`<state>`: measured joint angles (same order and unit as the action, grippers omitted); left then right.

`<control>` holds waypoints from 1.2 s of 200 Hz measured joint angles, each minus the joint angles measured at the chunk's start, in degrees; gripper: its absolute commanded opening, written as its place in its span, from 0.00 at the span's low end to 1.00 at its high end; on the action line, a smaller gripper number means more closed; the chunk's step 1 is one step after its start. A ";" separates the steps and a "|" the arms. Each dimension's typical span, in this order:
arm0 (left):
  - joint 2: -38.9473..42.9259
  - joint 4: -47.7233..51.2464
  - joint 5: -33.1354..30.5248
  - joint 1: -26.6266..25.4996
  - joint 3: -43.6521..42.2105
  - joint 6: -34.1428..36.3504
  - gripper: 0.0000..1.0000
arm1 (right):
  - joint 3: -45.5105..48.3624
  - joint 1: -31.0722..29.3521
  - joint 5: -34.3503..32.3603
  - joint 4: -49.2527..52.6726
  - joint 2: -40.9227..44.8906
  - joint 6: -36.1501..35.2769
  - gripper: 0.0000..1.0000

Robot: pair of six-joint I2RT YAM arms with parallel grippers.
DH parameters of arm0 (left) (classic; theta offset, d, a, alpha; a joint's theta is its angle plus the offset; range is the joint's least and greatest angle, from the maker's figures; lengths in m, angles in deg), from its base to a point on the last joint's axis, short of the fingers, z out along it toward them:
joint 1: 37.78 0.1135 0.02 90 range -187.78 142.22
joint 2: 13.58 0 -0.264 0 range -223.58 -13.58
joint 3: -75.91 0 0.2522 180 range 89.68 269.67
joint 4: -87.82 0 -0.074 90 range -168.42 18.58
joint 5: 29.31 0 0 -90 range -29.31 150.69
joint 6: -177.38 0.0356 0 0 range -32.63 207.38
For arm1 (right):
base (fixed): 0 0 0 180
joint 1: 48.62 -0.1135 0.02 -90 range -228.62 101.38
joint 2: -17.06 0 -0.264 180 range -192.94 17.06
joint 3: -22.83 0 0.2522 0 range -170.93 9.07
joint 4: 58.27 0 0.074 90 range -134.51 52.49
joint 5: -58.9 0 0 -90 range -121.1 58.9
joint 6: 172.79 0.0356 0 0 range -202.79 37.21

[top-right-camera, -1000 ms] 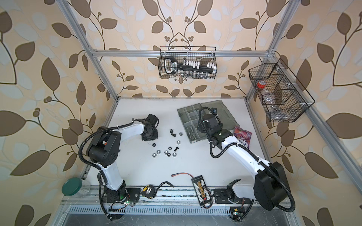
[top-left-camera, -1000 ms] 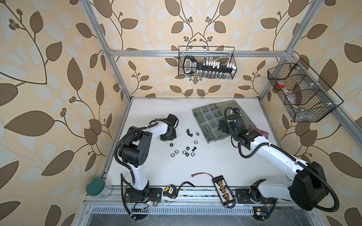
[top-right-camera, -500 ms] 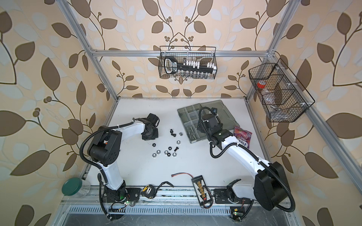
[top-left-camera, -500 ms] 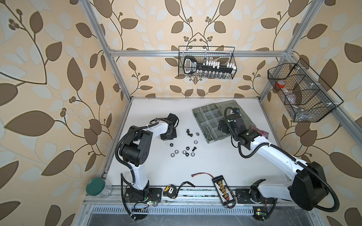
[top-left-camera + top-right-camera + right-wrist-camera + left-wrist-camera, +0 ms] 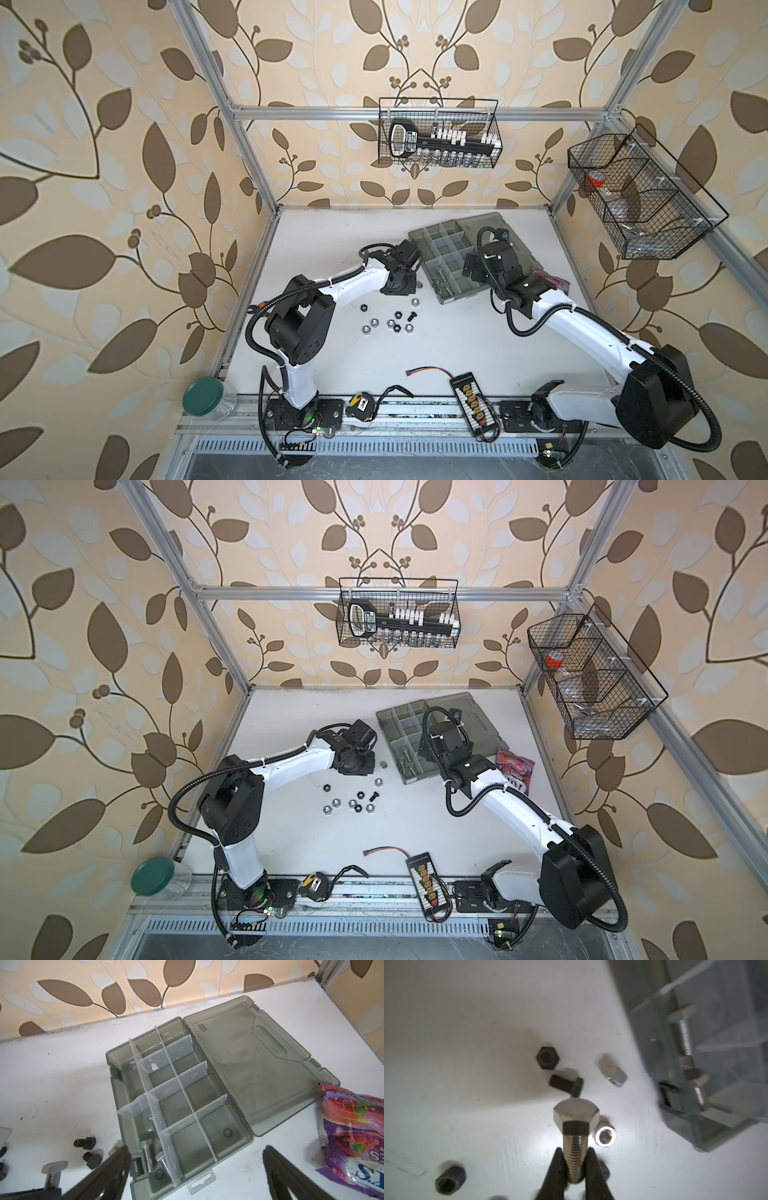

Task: Sort the screws and nuts into containers
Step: 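Carry the silver bolt into the same compartment and open the left gripper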

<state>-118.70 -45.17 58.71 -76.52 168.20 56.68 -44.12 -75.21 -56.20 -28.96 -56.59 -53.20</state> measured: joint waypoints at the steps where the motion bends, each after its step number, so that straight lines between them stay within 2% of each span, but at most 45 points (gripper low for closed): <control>1: -0.09 -0.02 0.09 -0.13 0.28 -0.04 0.02 | 0.02 0.00 0.00 0.00 0.09 0.00 1.00; 98: -12.35 -2.03 5.73 -4.07 14.93 -1.14 0.02 | 0.83 0.00 -0.70 -0.22 1.70 0.00 1.00; 143: -14.99 -2.19 6.45 -4.37 19.54 -1.20 0.04 | 0.83 0.00 -1.11 -0.24 1.70 0.00 1.00; 176: -16.31 -2.69 6.47 -4.37 21.27 -1.88 0.12 | 0.83 0.00 -1.09 -0.24 1.70 0.00 1.00; 211: -17.70 -2.95 6.45 -4.37 21.29 -3.13 0.31 | 0.83 0.00 -1.11 -0.22 1.70 -0.02 1.00; 240: -17.90 -3.19 6.47 -4.37 21.29 -4.33 0.39 | 0.83 -0.02 -1.09 -0.22 1.70 -0.02 1.00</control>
<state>-136.60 -48.36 65.18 -80.89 189.48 52.35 -43.29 -75.23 -57.29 -29.18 -54.88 -53.23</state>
